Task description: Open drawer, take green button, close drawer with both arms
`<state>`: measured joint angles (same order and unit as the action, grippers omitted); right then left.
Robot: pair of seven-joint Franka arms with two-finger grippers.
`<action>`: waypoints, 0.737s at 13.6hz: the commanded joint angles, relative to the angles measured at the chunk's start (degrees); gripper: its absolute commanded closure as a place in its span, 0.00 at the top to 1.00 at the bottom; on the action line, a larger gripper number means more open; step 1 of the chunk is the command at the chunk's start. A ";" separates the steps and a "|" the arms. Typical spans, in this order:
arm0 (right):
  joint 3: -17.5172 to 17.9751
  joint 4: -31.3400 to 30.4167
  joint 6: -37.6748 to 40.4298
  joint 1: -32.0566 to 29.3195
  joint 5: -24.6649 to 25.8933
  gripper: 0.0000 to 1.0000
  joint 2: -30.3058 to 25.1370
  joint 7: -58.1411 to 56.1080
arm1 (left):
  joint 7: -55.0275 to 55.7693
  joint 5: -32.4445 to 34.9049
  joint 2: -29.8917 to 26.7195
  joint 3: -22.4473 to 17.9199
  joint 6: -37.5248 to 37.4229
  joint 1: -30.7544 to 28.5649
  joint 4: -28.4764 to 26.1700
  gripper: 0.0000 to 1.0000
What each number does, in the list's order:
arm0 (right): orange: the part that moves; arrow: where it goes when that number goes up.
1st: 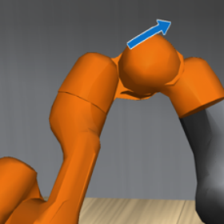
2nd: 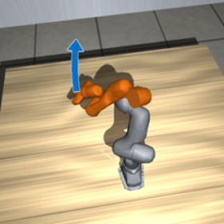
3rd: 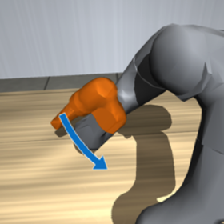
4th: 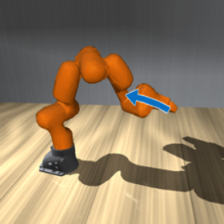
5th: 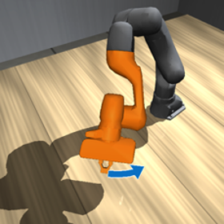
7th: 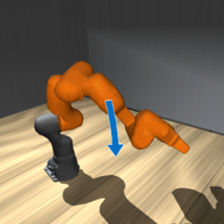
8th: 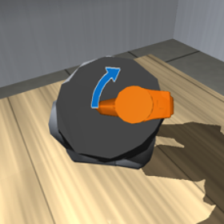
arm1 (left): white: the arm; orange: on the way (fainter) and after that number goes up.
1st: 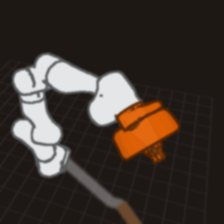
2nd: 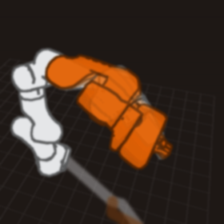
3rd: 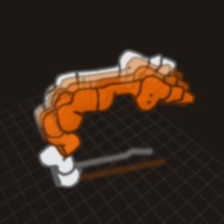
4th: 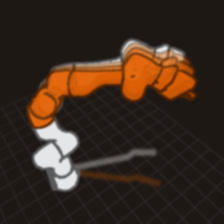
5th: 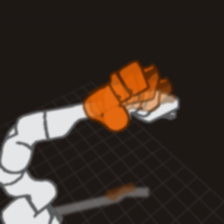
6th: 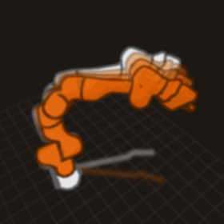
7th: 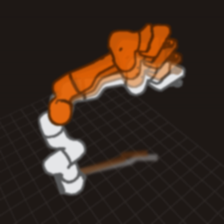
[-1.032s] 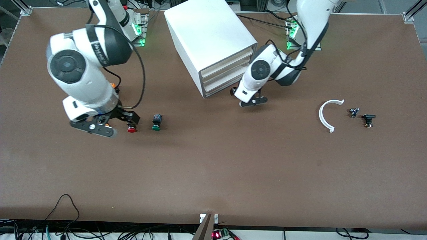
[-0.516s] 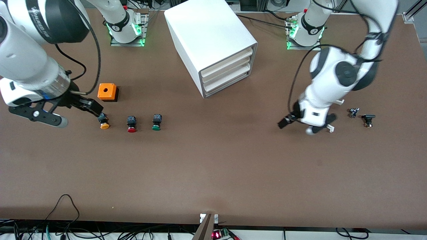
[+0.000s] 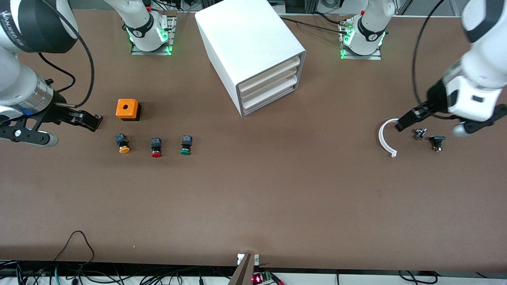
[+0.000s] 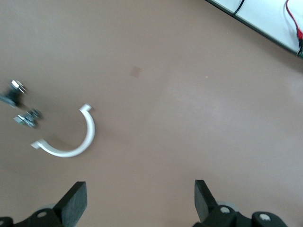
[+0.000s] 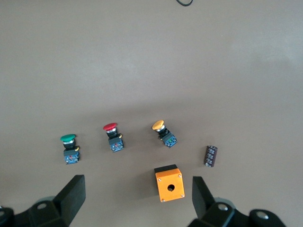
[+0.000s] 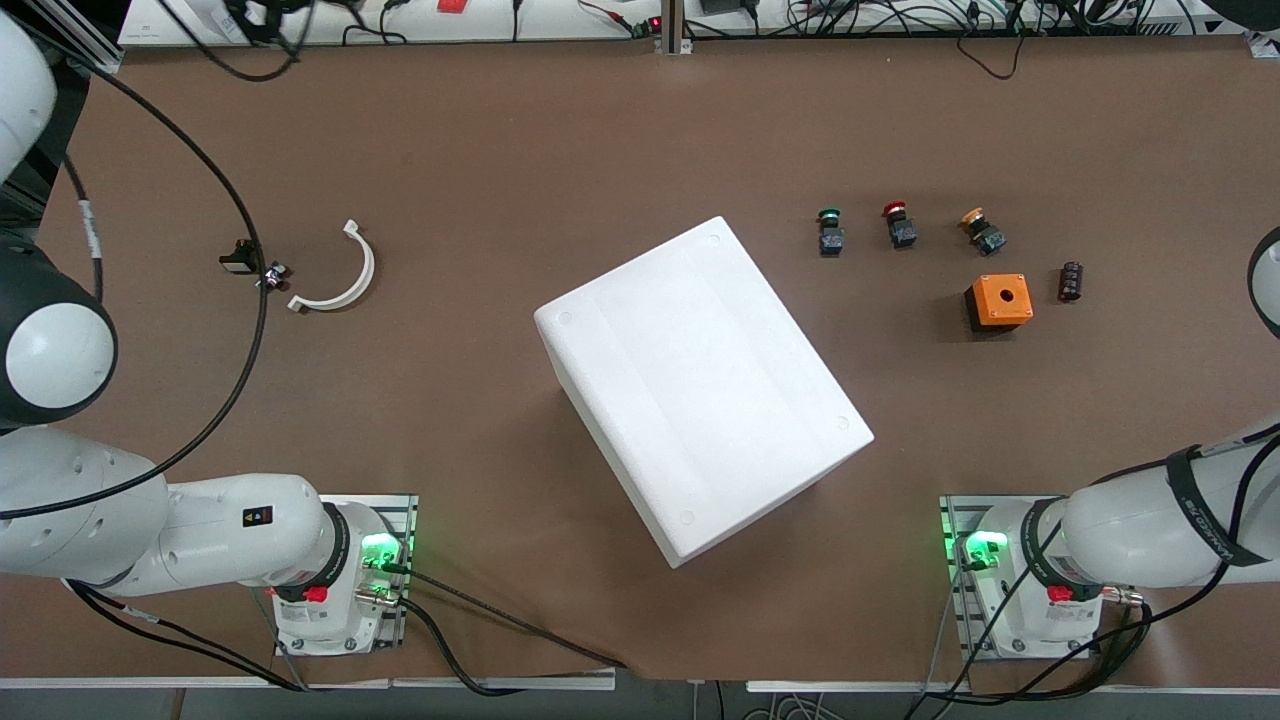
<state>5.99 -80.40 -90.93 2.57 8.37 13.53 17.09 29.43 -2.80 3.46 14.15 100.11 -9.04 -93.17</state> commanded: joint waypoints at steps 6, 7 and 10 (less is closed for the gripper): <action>-3.79 -8.70 -0.19 -3.36 -5.63 1.00 -5.69 -14.00 | -14.40 -0.45 -4.86 -3.60 -6.67 0.17 0.01 1.00; -4.32 -11.51 -2.13 -3.45 -5.90 1.00 -7.10 -14.01 | -14.31 -0.36 -4.96 -3.77 -7.72 0.25 0.09 1.00; -5.72 -17.93 -5.21 -3.45 -5.99 1.00 -11.32 -14.10 | -15.19 0.51 -5.04 -3.95 -8.26 0.43 0.97 1.00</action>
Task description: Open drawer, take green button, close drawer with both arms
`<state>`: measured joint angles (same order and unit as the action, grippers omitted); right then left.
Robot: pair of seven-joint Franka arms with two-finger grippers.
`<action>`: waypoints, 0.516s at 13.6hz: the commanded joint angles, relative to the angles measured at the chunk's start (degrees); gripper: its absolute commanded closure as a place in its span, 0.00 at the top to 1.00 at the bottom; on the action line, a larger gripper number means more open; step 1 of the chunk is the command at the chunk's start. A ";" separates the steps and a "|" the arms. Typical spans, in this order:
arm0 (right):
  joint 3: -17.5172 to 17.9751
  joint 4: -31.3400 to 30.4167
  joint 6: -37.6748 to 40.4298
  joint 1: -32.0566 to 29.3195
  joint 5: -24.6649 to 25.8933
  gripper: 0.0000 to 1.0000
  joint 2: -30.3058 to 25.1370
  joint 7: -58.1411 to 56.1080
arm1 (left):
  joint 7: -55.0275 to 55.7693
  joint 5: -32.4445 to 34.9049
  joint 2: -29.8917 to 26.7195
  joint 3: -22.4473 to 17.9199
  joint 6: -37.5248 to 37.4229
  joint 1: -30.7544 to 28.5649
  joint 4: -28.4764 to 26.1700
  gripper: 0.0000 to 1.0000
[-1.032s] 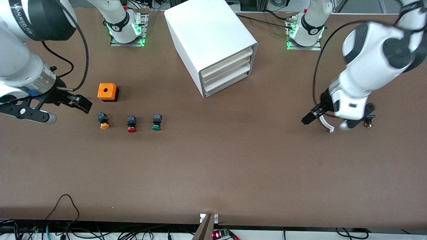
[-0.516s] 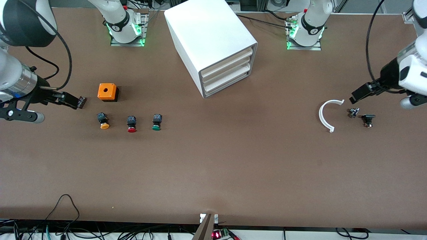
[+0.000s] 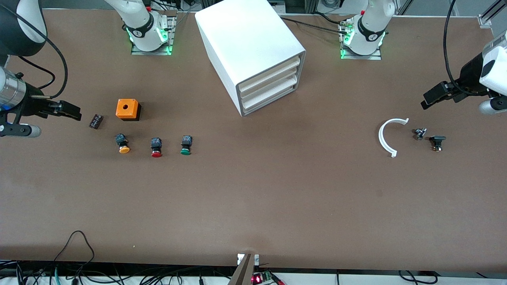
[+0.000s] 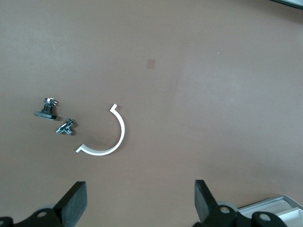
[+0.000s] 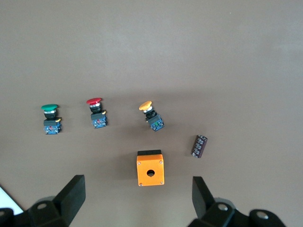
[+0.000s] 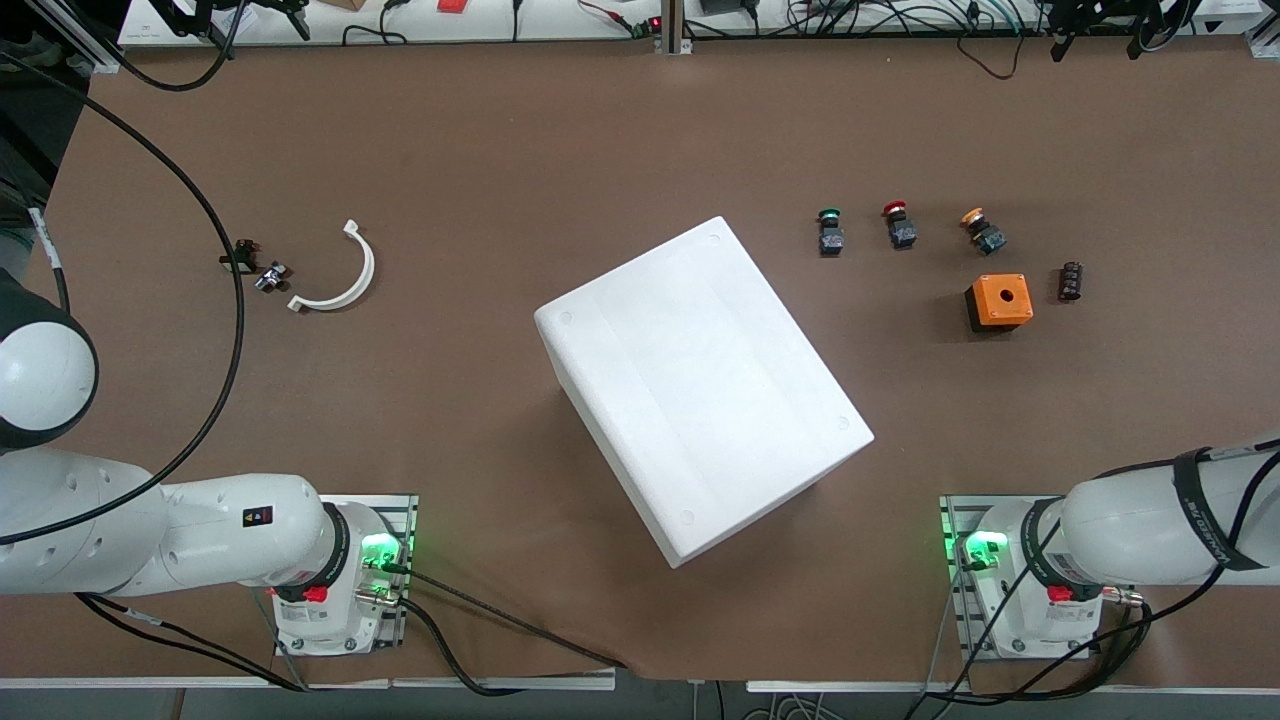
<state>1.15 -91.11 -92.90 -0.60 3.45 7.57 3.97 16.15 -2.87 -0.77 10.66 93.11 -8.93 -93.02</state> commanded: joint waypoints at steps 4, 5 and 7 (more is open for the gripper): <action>-1.86 -8.56 -4.75 -0.27 -1.87 1.00 -6.07 -2.83 | -10.34 2.43 -0.11 -0.55 -1.18 -0.03 1.17 1.00; -1.86 -8.47 -4.84 -0.27 -2.04 1.00 -6.07 -2.83 | -10.61 2.43 0.15 -0.55 -1.27 -0.39 2.13 1.00; -1.77 -8.38 -4.92 -0.27 -2.04 1.00 -6.07 -2.92 | -10.35 1.99 0.95 -0.29 -1.27 -1.18 3.54 1.00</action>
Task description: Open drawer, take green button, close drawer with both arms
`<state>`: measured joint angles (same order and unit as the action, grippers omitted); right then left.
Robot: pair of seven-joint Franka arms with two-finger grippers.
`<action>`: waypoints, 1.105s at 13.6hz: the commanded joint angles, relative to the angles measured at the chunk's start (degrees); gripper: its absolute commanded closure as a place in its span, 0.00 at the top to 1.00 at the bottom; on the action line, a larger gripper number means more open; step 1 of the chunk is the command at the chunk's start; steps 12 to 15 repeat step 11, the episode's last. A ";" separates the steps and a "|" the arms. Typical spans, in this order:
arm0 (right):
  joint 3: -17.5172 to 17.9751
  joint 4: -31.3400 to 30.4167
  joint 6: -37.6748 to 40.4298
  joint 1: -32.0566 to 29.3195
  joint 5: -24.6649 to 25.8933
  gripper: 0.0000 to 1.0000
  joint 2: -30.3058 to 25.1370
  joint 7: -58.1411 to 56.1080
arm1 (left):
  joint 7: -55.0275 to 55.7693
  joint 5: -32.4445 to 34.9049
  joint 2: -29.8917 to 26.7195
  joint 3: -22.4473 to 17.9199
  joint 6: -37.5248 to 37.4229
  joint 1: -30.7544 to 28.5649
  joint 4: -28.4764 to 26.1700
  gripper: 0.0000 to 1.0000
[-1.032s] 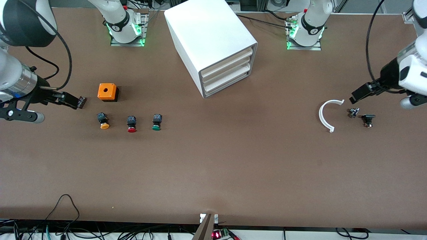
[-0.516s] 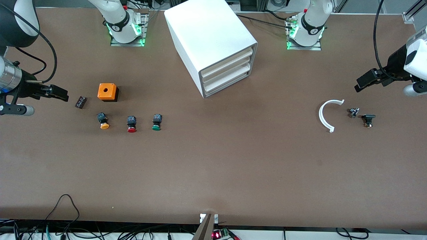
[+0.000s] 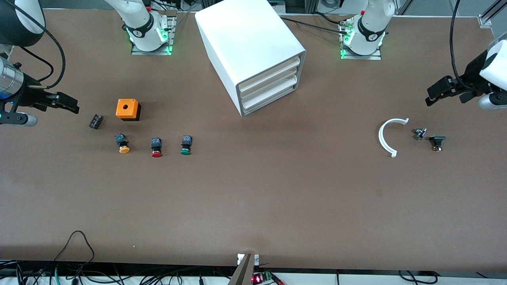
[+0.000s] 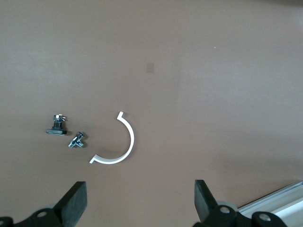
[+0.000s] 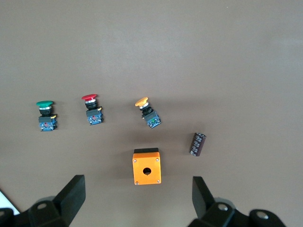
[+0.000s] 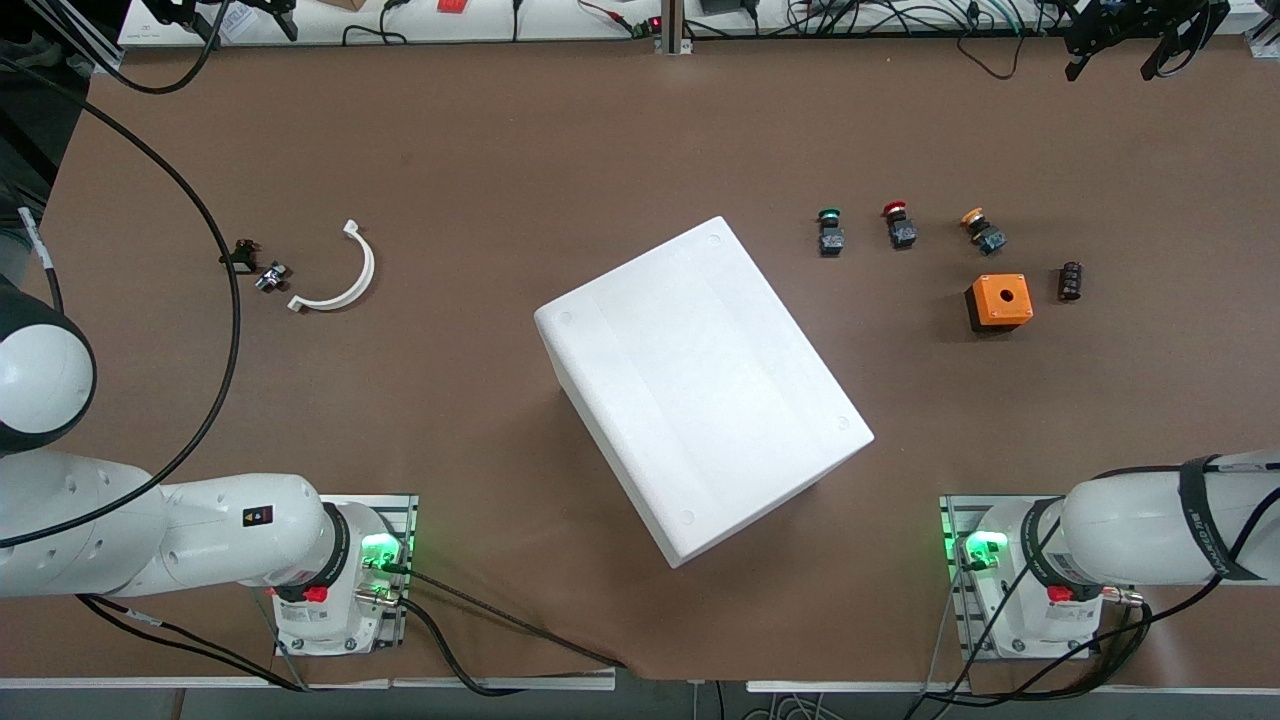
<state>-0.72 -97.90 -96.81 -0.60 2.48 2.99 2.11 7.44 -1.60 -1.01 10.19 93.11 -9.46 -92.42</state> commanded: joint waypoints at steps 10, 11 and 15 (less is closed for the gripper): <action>-0.07 0.60 -1.01 -0.28 -1.25 1.00 -1.15 0.09 | -1.64 1.25 1.36 0.79 -1.61 -0.38 2.95 1.00; -0.07 0.60 -1.01 -0.28 -1.25 1.00 -1.15 0.09 | -1.64 1.25 1.36 0.79 -1.61 -0.38 2.95 1.00; -0.07 0.60 -1.01 -0.28 -1.25 1.00 -1.15 0.09 | -1.64 1.25 1.36 0.79 -1.61 -0.38 2.95 1.00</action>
